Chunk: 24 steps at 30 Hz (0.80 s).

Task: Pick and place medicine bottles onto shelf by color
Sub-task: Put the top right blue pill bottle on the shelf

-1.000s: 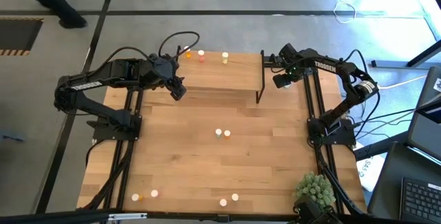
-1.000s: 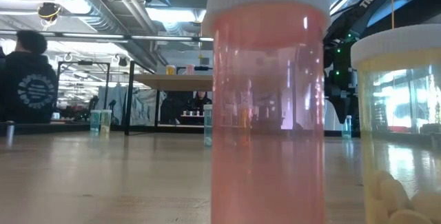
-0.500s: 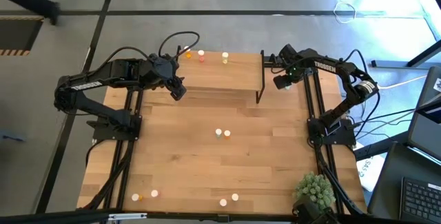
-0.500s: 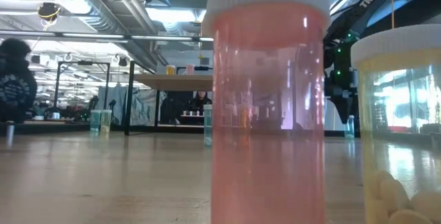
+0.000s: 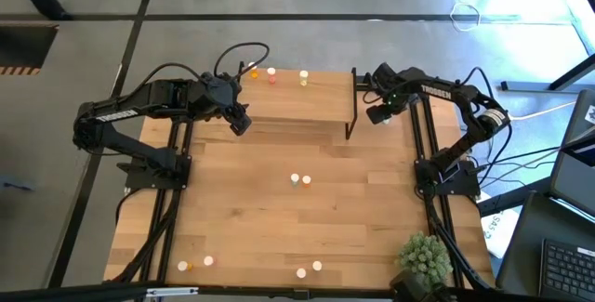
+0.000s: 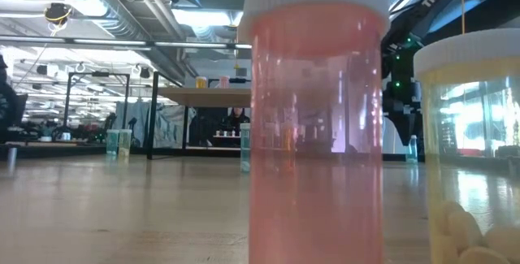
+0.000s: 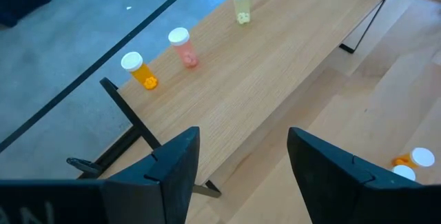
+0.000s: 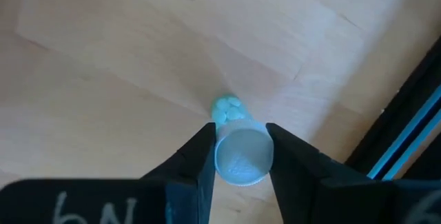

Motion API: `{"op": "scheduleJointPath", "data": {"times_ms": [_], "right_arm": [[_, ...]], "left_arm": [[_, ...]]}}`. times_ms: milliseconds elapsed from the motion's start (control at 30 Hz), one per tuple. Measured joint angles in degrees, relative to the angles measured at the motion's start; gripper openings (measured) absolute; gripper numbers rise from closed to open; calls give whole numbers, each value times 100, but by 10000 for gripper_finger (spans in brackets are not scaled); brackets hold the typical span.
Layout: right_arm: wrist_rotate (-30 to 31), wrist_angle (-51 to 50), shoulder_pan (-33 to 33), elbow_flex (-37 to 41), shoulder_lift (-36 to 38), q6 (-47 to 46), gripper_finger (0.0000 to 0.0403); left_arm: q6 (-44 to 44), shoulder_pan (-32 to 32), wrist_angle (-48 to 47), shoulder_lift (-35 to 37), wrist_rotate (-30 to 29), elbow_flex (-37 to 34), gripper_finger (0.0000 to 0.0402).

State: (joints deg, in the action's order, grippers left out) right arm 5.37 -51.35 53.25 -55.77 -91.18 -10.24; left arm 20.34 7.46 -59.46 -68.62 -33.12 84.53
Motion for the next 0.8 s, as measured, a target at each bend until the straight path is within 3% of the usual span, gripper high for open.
{"op": "scheduleJointPath", "data": {"times_ms": [333, 800], "right_arm": [[-310, -489, -324, -251, 4, 8, 113], [-297, -1747, -754, -1410, 4, -278, 112]], "left_arm": [[0, 0, 0, 0, 0, 0, 215], [0, 2, 1, 0, 0, 0, 215]]}}
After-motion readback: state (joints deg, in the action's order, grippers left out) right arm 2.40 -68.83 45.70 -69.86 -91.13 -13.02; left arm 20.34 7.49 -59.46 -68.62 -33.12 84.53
